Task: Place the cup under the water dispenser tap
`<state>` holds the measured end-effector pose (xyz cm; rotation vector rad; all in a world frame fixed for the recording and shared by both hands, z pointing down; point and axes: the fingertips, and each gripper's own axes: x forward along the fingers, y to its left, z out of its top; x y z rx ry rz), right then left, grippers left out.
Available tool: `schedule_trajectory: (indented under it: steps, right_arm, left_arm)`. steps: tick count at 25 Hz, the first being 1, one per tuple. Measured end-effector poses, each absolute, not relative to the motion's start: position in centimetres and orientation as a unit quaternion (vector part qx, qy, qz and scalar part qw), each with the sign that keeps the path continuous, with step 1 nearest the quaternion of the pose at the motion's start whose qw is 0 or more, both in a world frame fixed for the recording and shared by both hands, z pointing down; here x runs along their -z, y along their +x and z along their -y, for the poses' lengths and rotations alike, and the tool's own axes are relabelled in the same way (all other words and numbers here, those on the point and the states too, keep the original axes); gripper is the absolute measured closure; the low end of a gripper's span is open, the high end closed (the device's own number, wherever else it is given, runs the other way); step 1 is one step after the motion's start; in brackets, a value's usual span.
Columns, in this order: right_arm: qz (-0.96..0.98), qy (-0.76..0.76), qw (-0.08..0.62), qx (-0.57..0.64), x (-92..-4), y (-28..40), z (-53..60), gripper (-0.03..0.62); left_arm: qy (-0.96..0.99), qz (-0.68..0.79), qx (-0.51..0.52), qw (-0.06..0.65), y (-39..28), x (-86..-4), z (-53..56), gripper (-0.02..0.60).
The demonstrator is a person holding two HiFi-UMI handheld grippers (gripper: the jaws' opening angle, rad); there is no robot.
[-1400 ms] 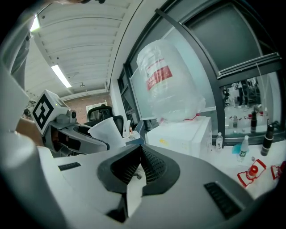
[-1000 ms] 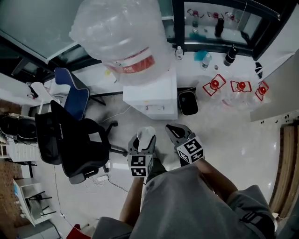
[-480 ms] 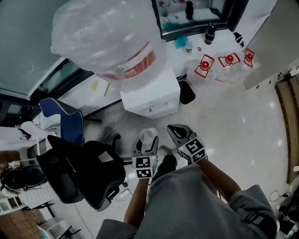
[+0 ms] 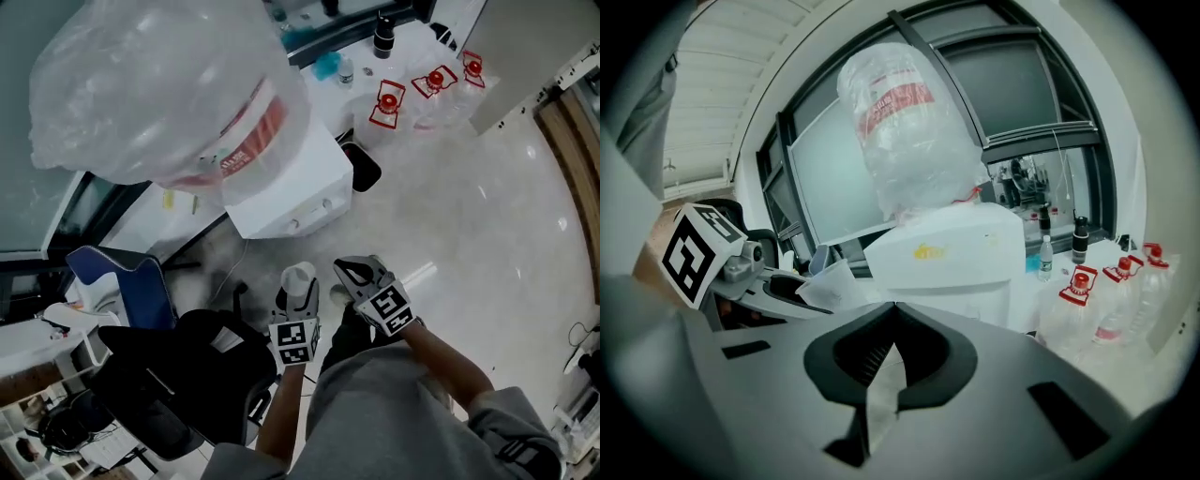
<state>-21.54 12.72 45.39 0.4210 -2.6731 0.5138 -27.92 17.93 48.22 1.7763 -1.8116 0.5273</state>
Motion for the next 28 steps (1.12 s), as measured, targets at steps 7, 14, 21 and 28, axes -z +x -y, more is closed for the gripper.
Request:
schedule_trajectory:
  steps: [7,14,21,28]
  right_arm:
    - [0.948,0.164,0.194,-0.19,-48.0,-21.6,-9.9,0.583]
    - [0.949,0.154,0.199,-0.188,-50.8,-20.4,-7.5,0.583]
    - [0.943,0.157,0.199,-0.215,-54.1,-18.8,-5.8,0.583]
    - [0.937,0.179,0.194,-0.227,-56.9,-18.9,-4.9,0.583]
  left_arm:
    - [0.656,0.673,-0.205,0.274,-28.1,-50.8,-16.2,0.325]
    - [0.641,0.675,-0.227,0.286,-27.7,-53.9,-14.1,0.325]
    - [0.619,0.695,-0.233,0.283,-28.2,-56.9,-12.6,0.325]
    - [0.617,0.698,-0.242,0.271,-29.1,-60.4,-11.1,0.325]
